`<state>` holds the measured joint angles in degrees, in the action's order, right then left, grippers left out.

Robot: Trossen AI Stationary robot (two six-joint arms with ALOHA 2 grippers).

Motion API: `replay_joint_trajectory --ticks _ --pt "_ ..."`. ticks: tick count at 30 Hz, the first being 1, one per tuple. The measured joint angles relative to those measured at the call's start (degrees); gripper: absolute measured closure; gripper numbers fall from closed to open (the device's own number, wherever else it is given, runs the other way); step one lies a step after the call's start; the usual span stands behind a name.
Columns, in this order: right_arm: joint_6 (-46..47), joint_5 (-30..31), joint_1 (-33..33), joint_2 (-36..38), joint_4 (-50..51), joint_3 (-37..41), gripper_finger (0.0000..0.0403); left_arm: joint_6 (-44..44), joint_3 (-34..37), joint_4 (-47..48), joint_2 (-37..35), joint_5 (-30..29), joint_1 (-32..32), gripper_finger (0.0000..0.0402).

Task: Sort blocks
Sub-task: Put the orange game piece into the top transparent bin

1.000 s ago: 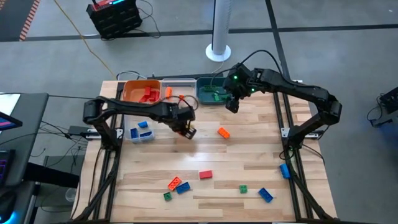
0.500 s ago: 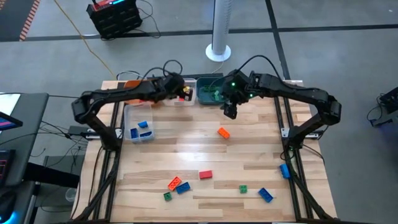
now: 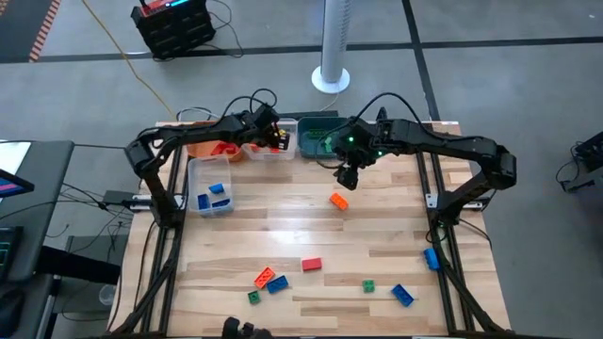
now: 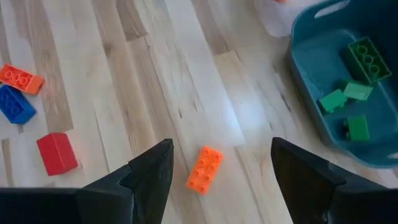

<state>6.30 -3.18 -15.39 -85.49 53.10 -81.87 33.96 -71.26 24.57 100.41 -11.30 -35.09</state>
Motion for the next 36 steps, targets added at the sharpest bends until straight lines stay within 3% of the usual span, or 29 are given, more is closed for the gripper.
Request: replay_joint_trajectory --ticks 6,9,18,23,36 --pt "0.7 0.0 -1.2 -0.1 -1.1 5.2 0.0127 -0.9 0.0 0.9 -0.3 3.7 -1.8 0.0155" --pt "2.0 0.0 -2.0 0.0 -2.9 9.9 0.0127 -1.2 0.0 0.6 -1.8 8.0 -2.3 0.0143" --pt "10.0 0.6 -1.6 -0.2 -16.0 21.5 0.0127 -4.8 -0.1 0.5 -8.2 9.6 2.4 0.0160" --pt "9.9 5.3 1.3 -3.5 -19.6 22.0 0.0127 -6.3 -0.1 1.4 -11.7 9.5 5.2 0.0168" --pt "18.4 4.8 6.8 -16.7 -22.9 22.0 0.0127 -14.9 -0.1 4.3 -22.2 8.8 3.5 0.0169"
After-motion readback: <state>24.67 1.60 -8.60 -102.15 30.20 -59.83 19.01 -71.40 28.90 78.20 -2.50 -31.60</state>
